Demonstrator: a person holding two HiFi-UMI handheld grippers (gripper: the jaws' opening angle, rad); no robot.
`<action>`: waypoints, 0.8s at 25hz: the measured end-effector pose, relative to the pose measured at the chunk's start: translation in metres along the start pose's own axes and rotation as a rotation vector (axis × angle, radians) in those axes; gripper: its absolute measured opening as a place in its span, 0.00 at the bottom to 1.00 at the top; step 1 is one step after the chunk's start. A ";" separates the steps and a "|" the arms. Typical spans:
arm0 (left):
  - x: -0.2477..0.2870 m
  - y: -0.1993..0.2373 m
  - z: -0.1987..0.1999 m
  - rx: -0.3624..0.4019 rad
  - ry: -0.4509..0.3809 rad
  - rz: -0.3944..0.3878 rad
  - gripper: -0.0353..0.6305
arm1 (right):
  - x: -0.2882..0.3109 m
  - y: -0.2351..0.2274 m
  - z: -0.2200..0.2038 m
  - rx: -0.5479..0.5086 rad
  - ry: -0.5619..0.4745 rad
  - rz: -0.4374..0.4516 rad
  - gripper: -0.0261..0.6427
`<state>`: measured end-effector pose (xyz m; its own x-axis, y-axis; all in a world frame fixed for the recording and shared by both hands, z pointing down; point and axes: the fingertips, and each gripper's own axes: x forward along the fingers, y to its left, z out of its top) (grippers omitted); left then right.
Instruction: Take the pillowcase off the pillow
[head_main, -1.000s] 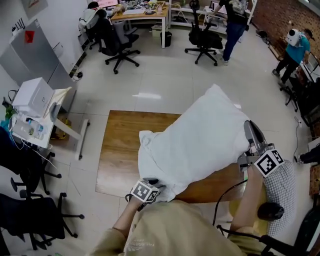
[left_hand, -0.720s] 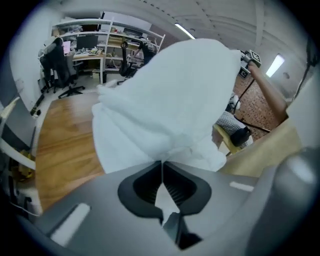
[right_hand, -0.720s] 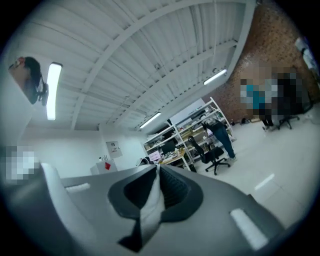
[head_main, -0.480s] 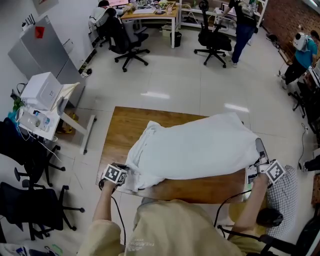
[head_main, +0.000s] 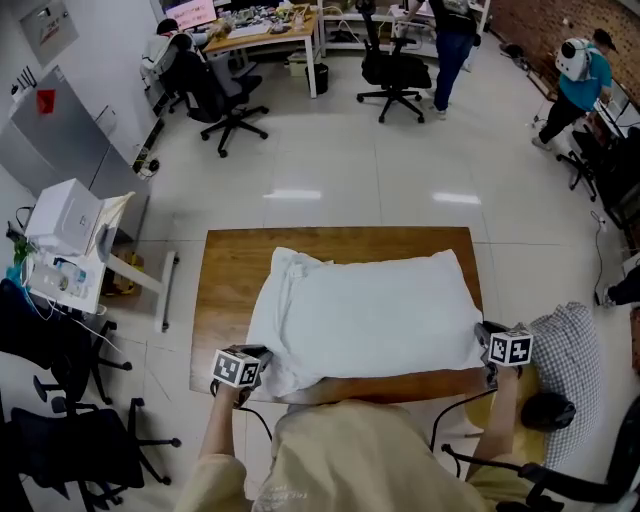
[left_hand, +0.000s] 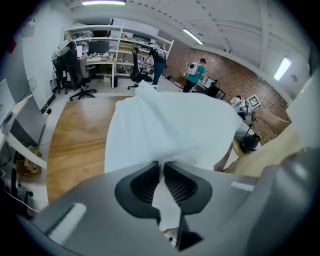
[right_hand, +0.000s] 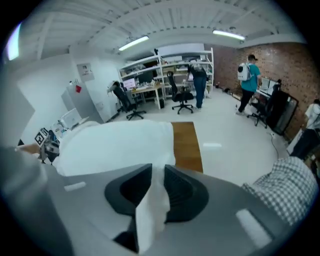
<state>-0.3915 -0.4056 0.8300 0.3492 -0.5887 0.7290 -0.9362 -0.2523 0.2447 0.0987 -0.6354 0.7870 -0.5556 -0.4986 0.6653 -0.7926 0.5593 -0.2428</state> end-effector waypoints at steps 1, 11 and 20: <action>0.000 -0.006 0.006 0.000 -0.008 -0.008 0.11 | 0.005 -0.013 -0.011 0.001 0.026 -0.028 0.18; -0.013 -0.040 0.024 -0.058 -0.100 -0.061 0.41 | -0.017 0.014 0.059 -0.202 -0.121 0.040 0.58; -0.040 -0.053 0.052 -0.060 -0.231 -0.033 0.67 | 0.047 0.267 0.100 -0.827 -0.064 0.581 0.76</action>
<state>-0.3539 -0.4083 0.7549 0.3729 -0.7426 0.5564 -0.9225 -0.2325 0.3081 -0.1639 -0.5758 0.6832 -0.8318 -0.0243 0.5545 0.0138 0.9978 0.0644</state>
